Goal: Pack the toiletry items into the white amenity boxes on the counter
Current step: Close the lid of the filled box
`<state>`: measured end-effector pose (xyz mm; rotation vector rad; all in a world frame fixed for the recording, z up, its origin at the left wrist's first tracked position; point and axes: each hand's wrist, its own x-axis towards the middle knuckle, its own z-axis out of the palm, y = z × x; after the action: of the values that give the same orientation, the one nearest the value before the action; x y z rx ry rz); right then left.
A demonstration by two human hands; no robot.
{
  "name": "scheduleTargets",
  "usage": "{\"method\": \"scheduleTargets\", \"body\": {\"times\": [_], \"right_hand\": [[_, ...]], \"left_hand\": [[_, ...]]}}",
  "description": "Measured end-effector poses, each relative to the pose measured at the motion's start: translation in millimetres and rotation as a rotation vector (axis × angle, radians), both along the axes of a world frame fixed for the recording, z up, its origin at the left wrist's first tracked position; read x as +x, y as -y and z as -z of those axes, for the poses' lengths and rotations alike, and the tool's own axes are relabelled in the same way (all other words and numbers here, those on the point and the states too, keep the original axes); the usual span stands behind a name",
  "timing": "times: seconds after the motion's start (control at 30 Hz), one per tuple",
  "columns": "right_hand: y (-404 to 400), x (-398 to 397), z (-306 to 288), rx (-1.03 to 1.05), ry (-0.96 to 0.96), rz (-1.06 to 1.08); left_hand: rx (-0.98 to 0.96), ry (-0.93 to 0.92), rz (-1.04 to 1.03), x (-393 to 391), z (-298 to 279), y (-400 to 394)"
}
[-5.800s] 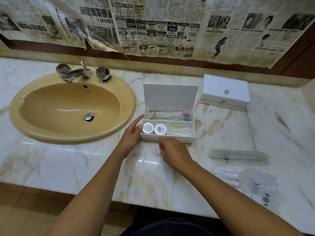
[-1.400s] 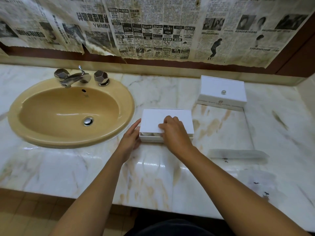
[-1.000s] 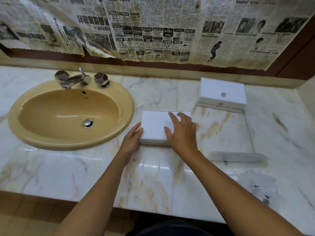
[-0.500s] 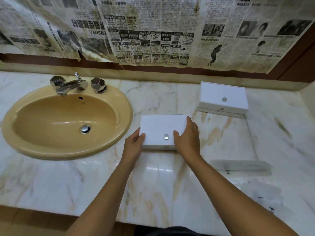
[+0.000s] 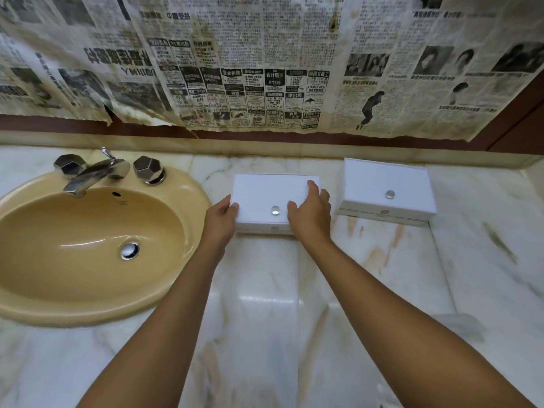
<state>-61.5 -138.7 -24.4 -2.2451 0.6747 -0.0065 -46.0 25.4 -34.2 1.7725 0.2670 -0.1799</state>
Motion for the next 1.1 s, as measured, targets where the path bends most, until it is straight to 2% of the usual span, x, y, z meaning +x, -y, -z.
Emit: {"method": "scheduleTargets", "body": {"times": [0.27,0.5,0.57,0.63,0.73,0.87,1.1], "right_hand": [[4.7,44.9,10.0,-0.009,-0.032,-0.012],[9.4,47.0,12.4,0.008,-0.024,-0.026],[11.4,42.6,10.0,-0.006,-0.002,-0.048],[18.1,37.2,5.5,-0.023,0.045,-0.056],[40.4,28.5,-1.8,-0.028,0.116,-0.014],[85.7,15.1,-8.4,-0.06,0.21,0.102],[165.8,-10.8,-1.6,-0.209,0.226,0.329]], "left_hand": [[0.039,-0.027,-0.018,41.8,14.1,6.9],[0.1,-0.035,0.01,47.4,15.0,10.9],[0.154,-0.041,-0.037,47.1,14.6,10.9],[0.254,0.034,-0.165,43.8,7.4,16.0],[0.228,0.277,-0.268,39.2,-13.1,42.7],[0.193,0.438,-0.106,31.0,-30.4,105.8],[0.182,0.201,0.281,9.3,-25.9,201.4]]}}
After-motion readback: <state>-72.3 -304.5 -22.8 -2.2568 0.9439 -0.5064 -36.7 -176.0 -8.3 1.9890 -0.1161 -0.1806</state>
